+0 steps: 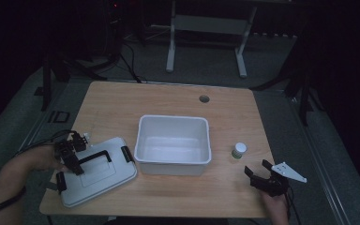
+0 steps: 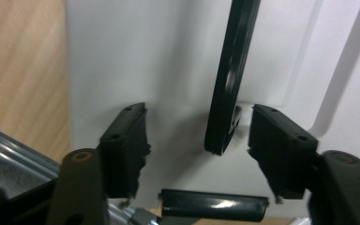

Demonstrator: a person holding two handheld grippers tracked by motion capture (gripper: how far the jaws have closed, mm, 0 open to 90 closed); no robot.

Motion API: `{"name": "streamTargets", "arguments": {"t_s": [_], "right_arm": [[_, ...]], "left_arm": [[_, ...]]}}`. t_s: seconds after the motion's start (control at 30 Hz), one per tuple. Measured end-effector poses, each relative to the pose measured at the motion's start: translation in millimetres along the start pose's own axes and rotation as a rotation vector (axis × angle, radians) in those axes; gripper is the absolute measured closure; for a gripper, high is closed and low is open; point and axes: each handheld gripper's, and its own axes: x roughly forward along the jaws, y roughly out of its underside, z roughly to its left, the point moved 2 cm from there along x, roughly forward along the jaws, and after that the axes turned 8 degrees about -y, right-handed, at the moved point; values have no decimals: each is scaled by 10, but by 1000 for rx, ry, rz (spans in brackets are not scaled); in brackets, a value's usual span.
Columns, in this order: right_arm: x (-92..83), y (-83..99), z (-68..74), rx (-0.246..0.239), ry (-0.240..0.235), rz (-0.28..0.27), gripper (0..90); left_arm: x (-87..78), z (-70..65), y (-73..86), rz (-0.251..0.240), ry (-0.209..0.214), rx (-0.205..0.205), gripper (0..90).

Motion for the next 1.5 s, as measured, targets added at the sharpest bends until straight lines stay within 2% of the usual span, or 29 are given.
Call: {"name": "streamTargets", "arguments": {"t_s": [0.07,0.1,0.17,0.23,0.3,0.53,0.57,0.73,1.03,1.23,1.4,1.5], "right_arm": [[6,-4,-5,5,-12,18,124],[21,-5,-26,8,-26,86,117],[22,-2,-46,14,-31,134,114],[31,-7,-68,20,-14,176,114],[55,-11,-84,24,-11,209,115],[138,-50,-58,2,6,328,115],[148,-61,-56,0,10,350,115],[171,-158,-79,-15,16,459,126],[236,-378,-135,-27,15,677,127],[334,-433,-135,-66,26,851,127],[416,-502,-142,-58,29,926,127],[461,-560,-161,-55,33,948,127]], "left_arm": [[-16,-1,-17,2,-15,1,338],[-38,1,-22,-12,9,-2,337],[-69,8,-27,-27,13,-6,317],[-69,8,-20,-1,20,-7,317],[-66,-1,-17,23,9,-4,317],[-104,-29,4,18,14,-3,317],[-113,-30,10,16,6,4,317],[-134,-37,38,25,17,-5,317],[-156,-40,95,44,21,-8,317],[-176,-47,130,39,15,-9,318],[-179,-26,159,37,31,-25,328],[-180,-28,166,41,31,-26,328]]}}
